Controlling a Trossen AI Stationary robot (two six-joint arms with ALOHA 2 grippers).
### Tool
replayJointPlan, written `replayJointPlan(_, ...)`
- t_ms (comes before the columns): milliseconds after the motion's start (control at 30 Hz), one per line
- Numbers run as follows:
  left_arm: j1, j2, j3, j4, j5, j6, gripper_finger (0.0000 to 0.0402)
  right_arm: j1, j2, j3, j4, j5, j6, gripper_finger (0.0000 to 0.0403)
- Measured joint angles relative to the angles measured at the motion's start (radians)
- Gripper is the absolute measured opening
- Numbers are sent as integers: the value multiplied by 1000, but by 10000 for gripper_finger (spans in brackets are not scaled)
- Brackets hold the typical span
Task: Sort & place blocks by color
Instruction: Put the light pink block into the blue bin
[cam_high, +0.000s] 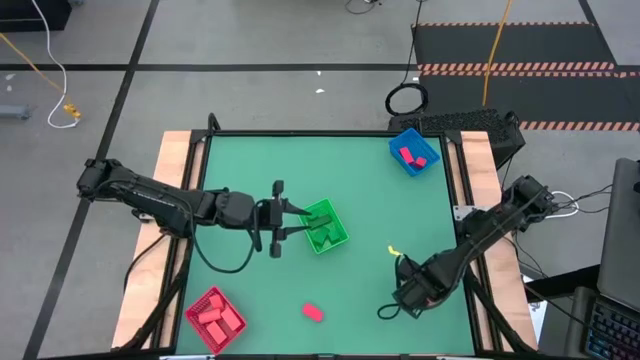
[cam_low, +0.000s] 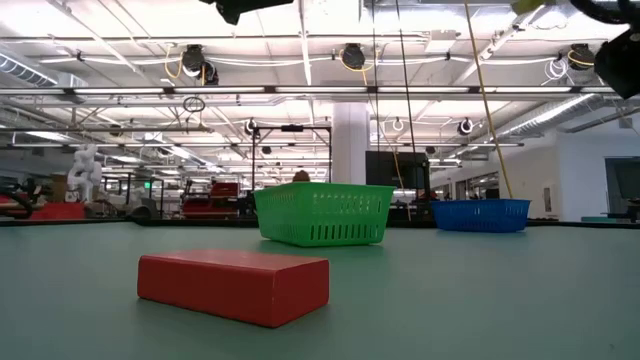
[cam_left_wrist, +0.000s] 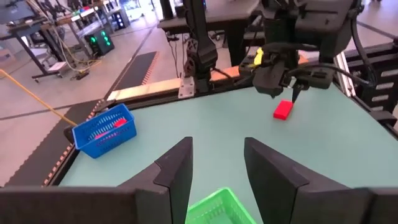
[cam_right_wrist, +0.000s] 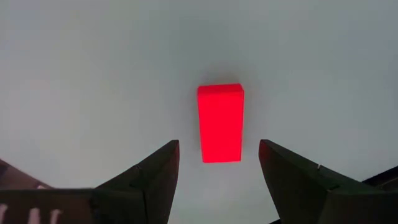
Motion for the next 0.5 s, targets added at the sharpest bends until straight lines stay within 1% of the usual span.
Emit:
replayJointPlan(233, 0, 0, 0, 55, 0, 18, 145, 50, 0, 0, 7, 112, 51, 215)
replayJointPlan(400, -5, 0, 0, 70, 0, 1, 145, 77, 3, -1, 70, 139, 49, 215)
replayJointPlan(500, -6, 0, 0, 76, 0, -1, 145, 88, 13, -1, 66, 142, 58, 215)
